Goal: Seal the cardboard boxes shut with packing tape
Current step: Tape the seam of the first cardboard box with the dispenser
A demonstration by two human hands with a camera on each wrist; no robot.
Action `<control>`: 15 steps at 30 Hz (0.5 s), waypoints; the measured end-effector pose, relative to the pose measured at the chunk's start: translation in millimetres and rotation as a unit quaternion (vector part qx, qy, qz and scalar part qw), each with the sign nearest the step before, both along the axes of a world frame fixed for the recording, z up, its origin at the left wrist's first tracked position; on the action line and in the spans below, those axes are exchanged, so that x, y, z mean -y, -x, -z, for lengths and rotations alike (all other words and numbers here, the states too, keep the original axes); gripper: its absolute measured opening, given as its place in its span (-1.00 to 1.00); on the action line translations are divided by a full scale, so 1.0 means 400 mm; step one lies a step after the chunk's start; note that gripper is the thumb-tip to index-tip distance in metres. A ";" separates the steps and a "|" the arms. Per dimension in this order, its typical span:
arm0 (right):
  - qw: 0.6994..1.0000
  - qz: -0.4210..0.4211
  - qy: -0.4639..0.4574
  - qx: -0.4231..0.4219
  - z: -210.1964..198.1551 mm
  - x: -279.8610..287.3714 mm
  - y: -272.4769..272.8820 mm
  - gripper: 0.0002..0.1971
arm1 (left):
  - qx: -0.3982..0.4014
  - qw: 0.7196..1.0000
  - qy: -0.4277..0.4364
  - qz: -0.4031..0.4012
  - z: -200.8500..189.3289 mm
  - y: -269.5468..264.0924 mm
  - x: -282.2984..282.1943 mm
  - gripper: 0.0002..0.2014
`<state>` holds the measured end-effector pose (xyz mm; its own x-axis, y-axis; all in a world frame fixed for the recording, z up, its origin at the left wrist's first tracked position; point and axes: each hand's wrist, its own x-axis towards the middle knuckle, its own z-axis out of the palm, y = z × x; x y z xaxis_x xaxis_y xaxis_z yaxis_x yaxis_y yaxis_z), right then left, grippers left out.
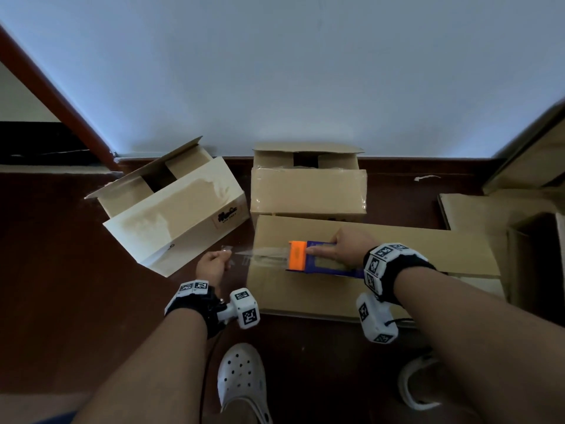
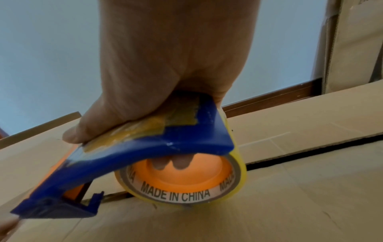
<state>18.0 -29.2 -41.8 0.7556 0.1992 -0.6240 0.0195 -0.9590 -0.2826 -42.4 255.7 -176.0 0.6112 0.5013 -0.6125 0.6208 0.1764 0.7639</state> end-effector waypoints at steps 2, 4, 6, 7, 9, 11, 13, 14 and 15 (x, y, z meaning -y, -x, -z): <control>1.000 -0.001 -0.008 -0.001 0.004 0.007 -0.003 -0.30 | 0.002 1.000 0.001 0.003 0.008 -0.003 0.009 -0.84; 1.000 0.005 -0.018 -0.009 0.011 0.017 -0.003 -0.29 | -0.001 1.000 0.012 0.002 0.014 -0.003 0.013 -0.87; 0.999 0.017 -0.029 -0.012 0.018 0.028 -0.002 -0.27 | -0.004 1.000 0.018 0.001 0.024 -0.002 0.017 -0.88; 0.999 0.021 -0.034 -0.012 0.021 0.033 -0.001 -0.26 | -0.005 1.000 0.019 0.003 0.026 -0.002 0.019 -0.87; 0.999 0.031 -0.041 -0.009 0.024 0.041 -0.002 -0.24 | -0.003 1.000 0.025 0.006 0.031 -0.003 0.027 -0.86; 0.998 0.035 -0.050 -0.010 0.025 0.043 0.001 -0.25 | -0.005 0.999 0.039 0.006 0.035 -0.001 0.032 -0.85; 0.998 0.033 -0.060 -0.011 0.026 0.043 0.003 -0.23 | -0.009 0.999 0.051 0.004 0.037 0.001 0.036 -0.85; 0.997 0.032 -0.065 -0.012 0.027 0.044 0.004 -0.20 | -0.011 0.998 0.055 0.006 0.040 0.002 0.038 -0.86; 0.997 0.032 -0.068 -0.012 0.029 0.044 0.004 -0.19 | -0.013 0.998 0.057 0.009 0.045 0.002 0.038 -0.87</control>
